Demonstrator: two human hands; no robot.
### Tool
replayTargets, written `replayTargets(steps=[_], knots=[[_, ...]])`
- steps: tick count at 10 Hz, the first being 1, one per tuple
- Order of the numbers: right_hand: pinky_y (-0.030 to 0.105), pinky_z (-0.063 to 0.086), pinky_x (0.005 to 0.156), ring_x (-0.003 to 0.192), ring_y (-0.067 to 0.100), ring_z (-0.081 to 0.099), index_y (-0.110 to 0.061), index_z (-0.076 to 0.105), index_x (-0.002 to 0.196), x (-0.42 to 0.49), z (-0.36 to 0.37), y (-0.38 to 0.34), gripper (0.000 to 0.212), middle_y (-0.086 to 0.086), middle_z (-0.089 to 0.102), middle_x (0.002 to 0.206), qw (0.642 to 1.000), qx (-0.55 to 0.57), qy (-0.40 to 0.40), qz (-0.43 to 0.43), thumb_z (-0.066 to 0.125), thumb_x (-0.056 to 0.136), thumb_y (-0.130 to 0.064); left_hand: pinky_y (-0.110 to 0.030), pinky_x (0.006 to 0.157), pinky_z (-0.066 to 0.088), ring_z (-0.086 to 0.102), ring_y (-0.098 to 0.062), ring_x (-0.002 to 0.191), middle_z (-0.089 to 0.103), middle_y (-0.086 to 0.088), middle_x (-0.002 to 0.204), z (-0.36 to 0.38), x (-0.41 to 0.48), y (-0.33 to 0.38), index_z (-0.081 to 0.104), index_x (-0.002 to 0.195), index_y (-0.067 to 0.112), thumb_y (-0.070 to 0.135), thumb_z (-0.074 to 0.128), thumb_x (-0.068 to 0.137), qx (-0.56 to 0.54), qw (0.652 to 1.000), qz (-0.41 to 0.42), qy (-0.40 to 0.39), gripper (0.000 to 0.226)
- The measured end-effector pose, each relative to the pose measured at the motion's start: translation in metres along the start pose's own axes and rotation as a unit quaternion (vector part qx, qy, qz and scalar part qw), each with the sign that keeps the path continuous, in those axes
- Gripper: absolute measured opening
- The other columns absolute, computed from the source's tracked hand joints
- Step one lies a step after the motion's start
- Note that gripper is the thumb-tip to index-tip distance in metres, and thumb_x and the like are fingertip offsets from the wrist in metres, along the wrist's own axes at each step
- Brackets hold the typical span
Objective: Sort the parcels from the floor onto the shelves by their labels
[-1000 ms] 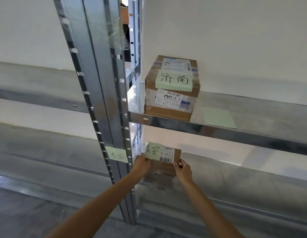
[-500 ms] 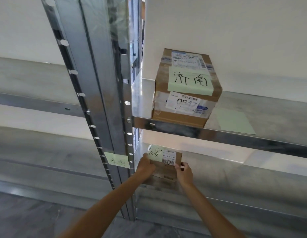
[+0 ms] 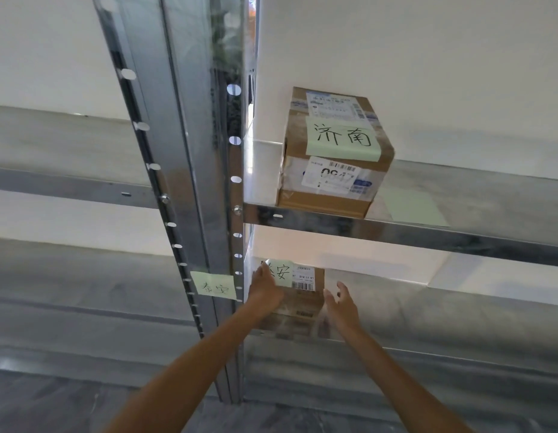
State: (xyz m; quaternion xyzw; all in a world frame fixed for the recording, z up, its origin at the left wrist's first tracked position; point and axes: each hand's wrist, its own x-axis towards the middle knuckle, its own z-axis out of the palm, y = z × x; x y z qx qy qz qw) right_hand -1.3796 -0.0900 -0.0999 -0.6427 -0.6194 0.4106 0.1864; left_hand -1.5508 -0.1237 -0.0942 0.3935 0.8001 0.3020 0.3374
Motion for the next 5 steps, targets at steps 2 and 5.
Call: replayTargets(steps=[2,5], knots=[[0.039,0.035,0.108,0.129,0.029,0.045,-0.010,0.042,0.136,-0.019,-0.034,0.003,0.042,0.012,0.045,0.143,0.998,0.018,0.048,-0.047,0.042,0.098,-0.030,-0.051,0.102,0.045,0.038,-0.032,0.134,0.038,-0.009,0.145,-0.003,-0.024,0.014,0.024,0.140,0.013,0.023,0.052,0.086,0.085,0.992,0.091,0.025,0.062],[0.033,0.039,0.102,0.120,0.025,0.053,-0.013,0.054,0.124,-0.060,-0.077,0.029,0.031,0.009,0.056,0.133,0.989,0.056,0.008,-0.135,0.045,0.098,-0.027,-0.055,0.110,0.033,0.036,-0.025,0.137,0.038,0.002,0.149,0.022,-0.098,0.020,0.030,0.139,0.026,0.031,0.036,0.096,0.062,0.982,0.147,0.099,0.044]])
